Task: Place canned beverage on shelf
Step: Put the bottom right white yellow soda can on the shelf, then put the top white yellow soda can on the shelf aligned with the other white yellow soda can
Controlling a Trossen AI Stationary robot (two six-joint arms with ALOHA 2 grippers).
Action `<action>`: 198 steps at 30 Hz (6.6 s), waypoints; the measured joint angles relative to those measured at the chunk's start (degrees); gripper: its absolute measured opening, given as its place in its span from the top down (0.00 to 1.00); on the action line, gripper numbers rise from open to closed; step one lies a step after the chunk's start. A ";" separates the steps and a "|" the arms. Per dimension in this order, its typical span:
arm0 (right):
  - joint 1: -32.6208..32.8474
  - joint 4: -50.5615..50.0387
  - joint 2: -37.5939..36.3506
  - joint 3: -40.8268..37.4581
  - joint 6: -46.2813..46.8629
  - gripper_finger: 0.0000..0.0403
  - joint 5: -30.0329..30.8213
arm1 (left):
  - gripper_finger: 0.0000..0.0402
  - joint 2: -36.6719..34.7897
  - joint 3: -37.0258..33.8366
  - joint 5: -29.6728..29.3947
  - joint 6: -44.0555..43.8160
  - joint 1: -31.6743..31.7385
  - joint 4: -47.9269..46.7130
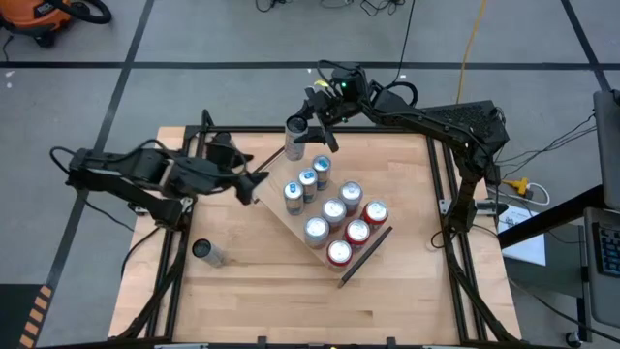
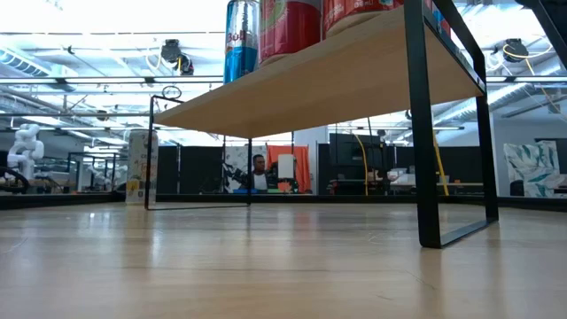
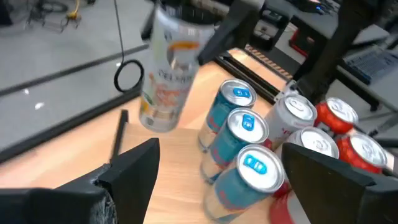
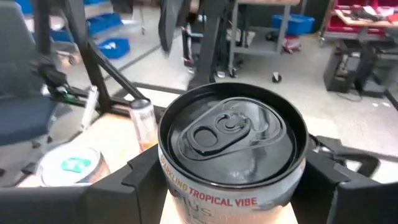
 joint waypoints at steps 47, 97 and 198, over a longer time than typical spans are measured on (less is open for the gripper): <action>-0.08 -6.32 4.37 0.00 -2.99 0.41 2.51 | 0.16 -11.82 0.02 1.90 10.08 11.47 -3.60; 0.18 -4.81 6.10 0.02 -3.82 0.27 2.38 | 0.16 -10.80 0.02 2.52 11.24 11.43 -3.62; 3.53 -35.52 -18.34 -0.02 26.41 0.25 21.85 | 0.16 -5.65 -0.02 24.13 -9.38 20.64 -39.09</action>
